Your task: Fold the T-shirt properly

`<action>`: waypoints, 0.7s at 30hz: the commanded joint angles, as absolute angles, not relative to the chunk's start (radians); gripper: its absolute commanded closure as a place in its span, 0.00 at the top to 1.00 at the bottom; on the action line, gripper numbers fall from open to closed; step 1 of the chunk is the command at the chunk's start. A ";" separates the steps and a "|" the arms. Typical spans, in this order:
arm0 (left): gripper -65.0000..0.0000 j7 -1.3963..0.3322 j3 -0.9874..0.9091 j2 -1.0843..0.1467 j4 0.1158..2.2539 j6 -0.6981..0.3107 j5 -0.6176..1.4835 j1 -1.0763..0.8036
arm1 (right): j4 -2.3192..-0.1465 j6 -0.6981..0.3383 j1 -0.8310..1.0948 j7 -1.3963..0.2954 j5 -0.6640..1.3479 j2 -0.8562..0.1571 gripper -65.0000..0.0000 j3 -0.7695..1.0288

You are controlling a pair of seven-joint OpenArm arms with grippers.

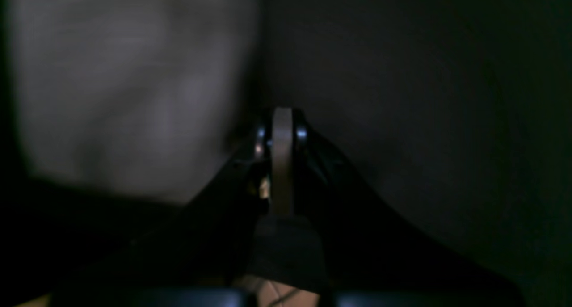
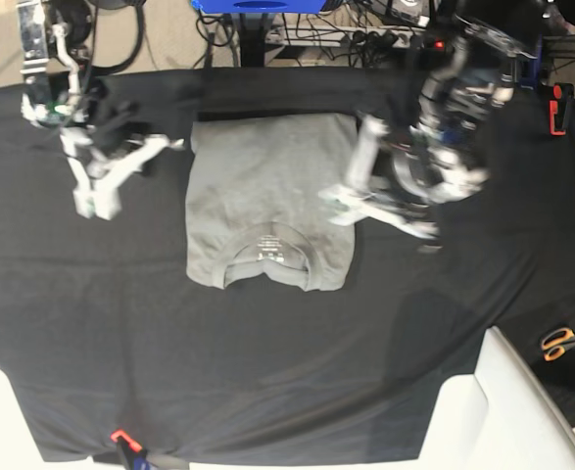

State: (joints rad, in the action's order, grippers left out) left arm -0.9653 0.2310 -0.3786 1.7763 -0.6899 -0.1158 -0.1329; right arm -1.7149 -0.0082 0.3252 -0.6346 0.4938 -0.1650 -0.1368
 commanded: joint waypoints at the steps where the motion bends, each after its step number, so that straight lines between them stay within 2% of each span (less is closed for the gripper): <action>1: 0.00 -0.978 0.189 -0.407 1.764 -0.698 -0.117 -0.168 | -1.753 -0.010 0.318 -0.621 0.496 -0.174 0.00 -0.159; 5: 0.00 -0.969 0.013 -0.447 1.672 -0.698 -0.117 -0.259 | -1.791 -0.010 0.298 -0.622 0.496 -0.180 0.00 -0.282; 11: 0.00 -0.825 -0.213 -0.453 1.592 -0.698 -0.117 -0.378 | -1.705 -0.010 0.239 -0.621 0.496 -0.177 0.00 -0.418; 14: 0.00 -0.826 -0.237 -0.450 1.592 -0.698 -0.117 -0.389 | -1.633 -0.015 0.232 -0.595 0.496 -0.174 0.00 -0.407; 17: 0.00 -0.826 -0.240 -0.449 1.592 -0.698 -0.117 -0.390 | -1.555 -0.015 0.242 -0.490 0.498 -0.182 0.00 -0.406; 21: 0.00 -0.826 -0.234 -0.449 1.593 -0.698 -0.117 -0.410 | -1.442 -0.015 0.246 -0.473 0.501 -0.200 0.00 -0.348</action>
